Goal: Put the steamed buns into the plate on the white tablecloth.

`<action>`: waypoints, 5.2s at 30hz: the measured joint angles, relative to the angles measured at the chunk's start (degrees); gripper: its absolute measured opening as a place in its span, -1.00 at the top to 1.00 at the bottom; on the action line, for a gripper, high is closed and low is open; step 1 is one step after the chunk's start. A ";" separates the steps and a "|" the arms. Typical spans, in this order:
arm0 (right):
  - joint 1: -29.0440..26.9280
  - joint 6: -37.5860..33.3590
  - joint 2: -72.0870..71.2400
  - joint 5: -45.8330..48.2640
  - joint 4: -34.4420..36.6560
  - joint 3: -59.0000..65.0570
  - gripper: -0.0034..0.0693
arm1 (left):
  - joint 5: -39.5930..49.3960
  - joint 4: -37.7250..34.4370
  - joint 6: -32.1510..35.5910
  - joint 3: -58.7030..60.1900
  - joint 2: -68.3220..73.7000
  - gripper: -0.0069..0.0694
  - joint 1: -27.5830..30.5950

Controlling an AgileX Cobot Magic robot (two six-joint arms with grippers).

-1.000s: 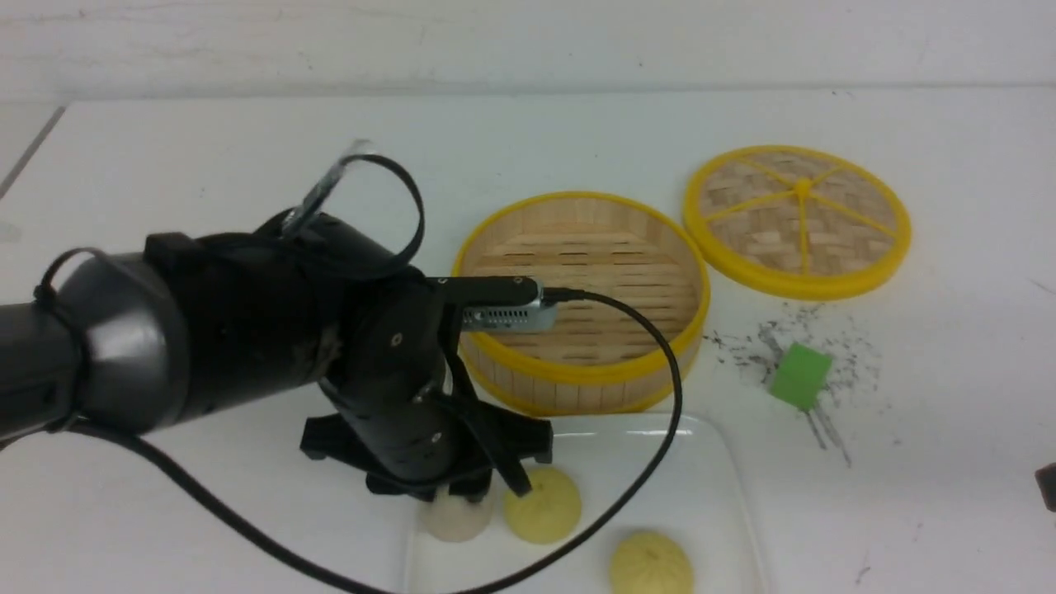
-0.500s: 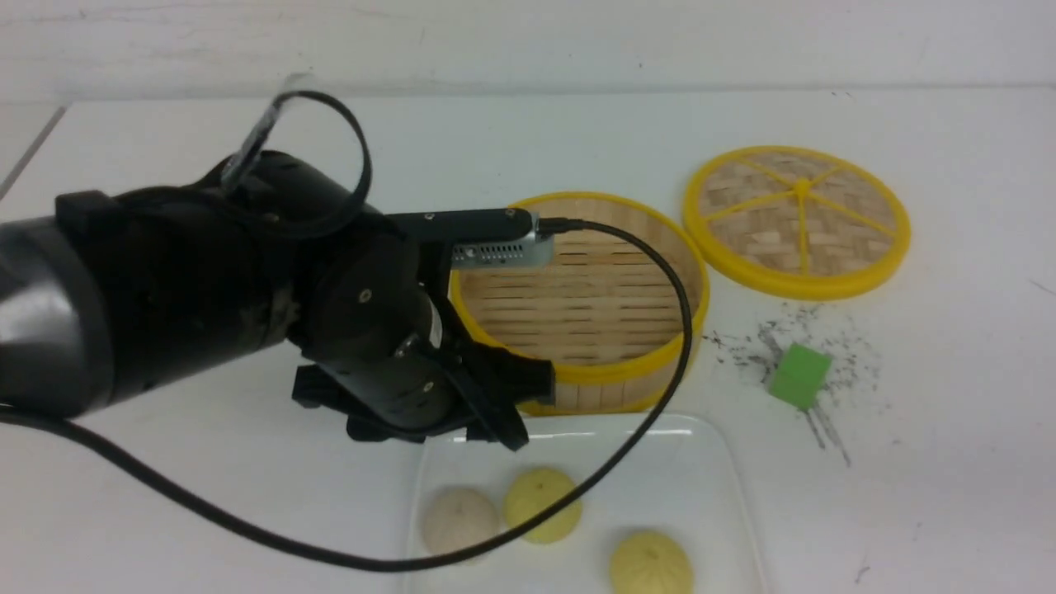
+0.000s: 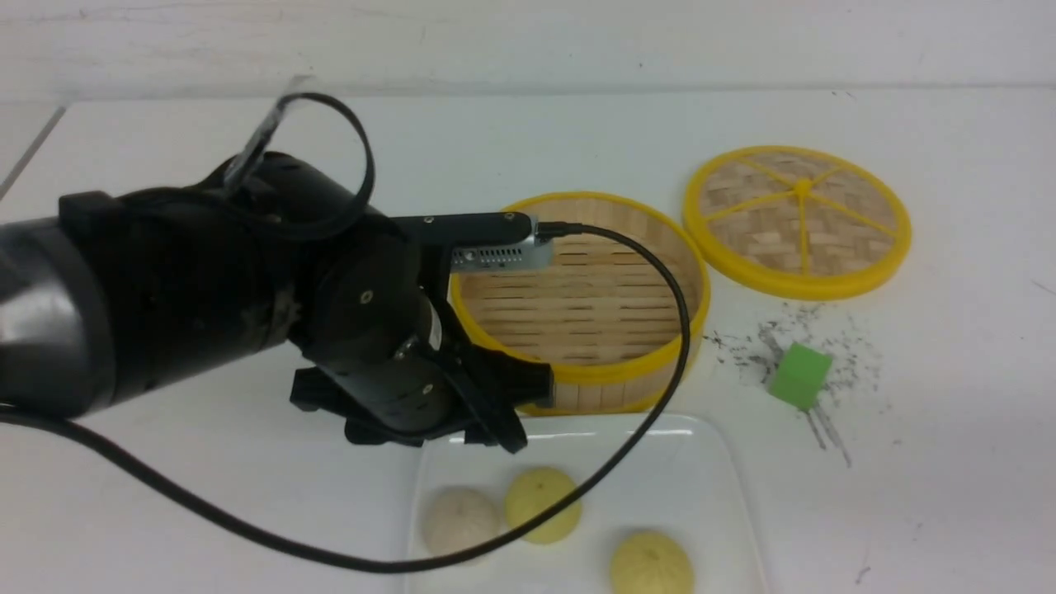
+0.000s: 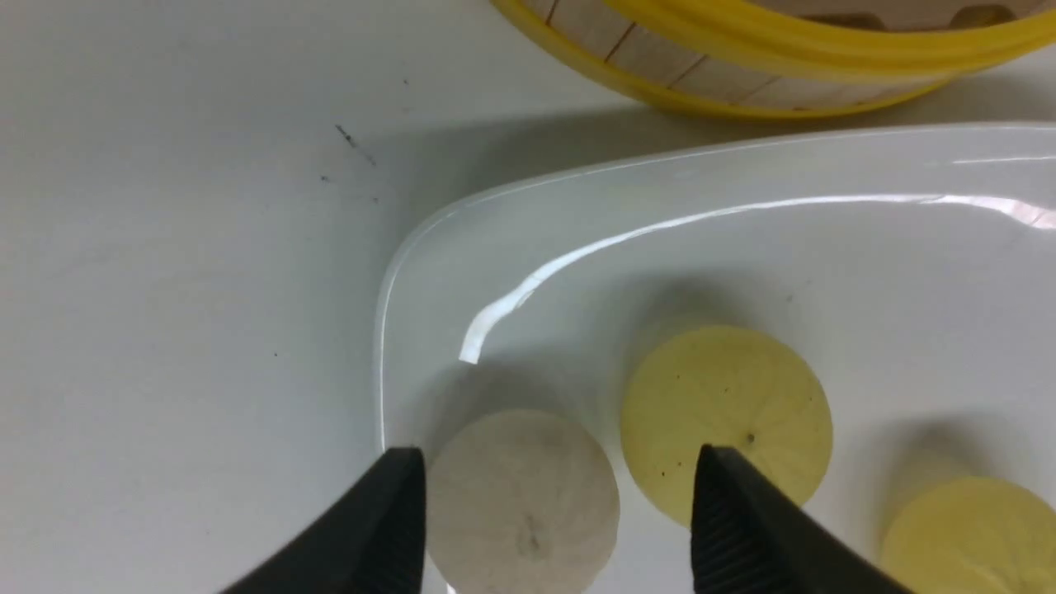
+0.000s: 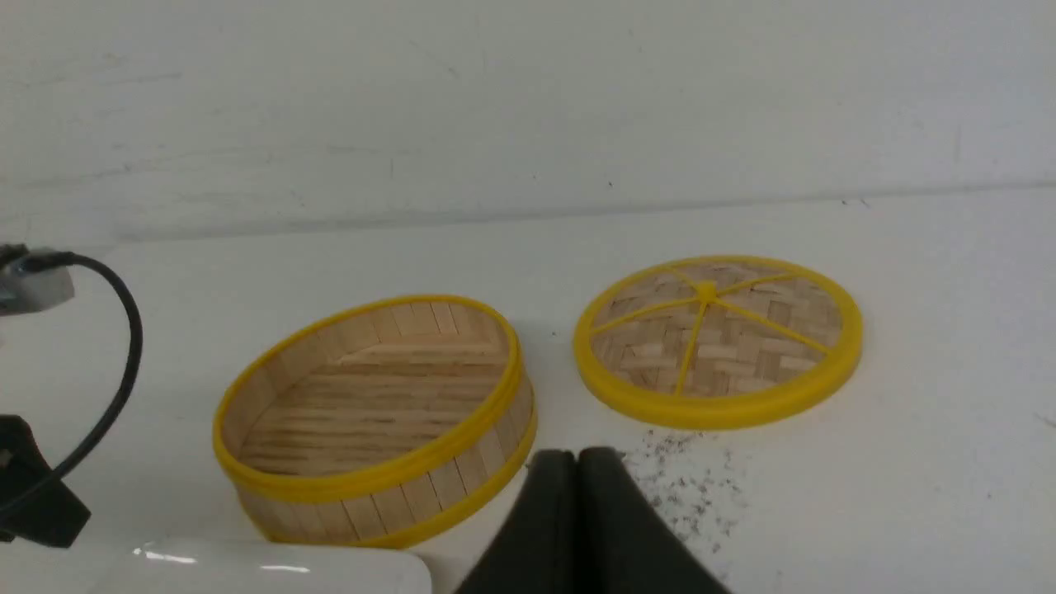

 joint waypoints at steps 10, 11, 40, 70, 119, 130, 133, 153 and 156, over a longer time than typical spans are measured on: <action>0.00 -13.49 0.18 8.40 3.56 0.05 0.95 | -0.01 0.00 0.00 0.00 0.00 0.03 0.00; 0.00 -15.55 0.18 8.67 5.28 0.05 0.95 | -0.01 0.06 0.00 0.00 0.00 0.09 0.00; 0.00 -22.51 -0.16 5.22 17.97 1.18 0.92 | 2.91 1.49 0.00 0.00 -0.06 0.62 0.00; -21.32 -22.56 -6.66 -6.01 11.93 25.08 0.88 | 14.61 7.27 6.69 11.06 -39.16 0.81 0.00; -21.32 -22.56 -6.66 -6.09 11.93 25.08 0.79 | -30.85 1.05 22.35 61.27 -84.40 0.73 32.14; -21.32 -22.56 -6.66 -6.09 11.93 25.08 0.78 | -22.66 3.47 22.51 63.25 -88.67 0.70 40.50; -21.32 -22.56 -6.66 -6.14 11.93 25.08 0.78 | -22.53 3.62 22.51 63.25 -88.67 0.69 40.50; -21.32 -22.56 -6.66 -6.14 11.93 25.08 0.69 | -22.49 2.32 22.51 63.25 -88.67 0.64 40.50; -21.32 -22.56 -6.66 -6.14 11.93 25.08 0.68 | -22.49 2.32 22.51 63.25 -88.67 0.63 40.50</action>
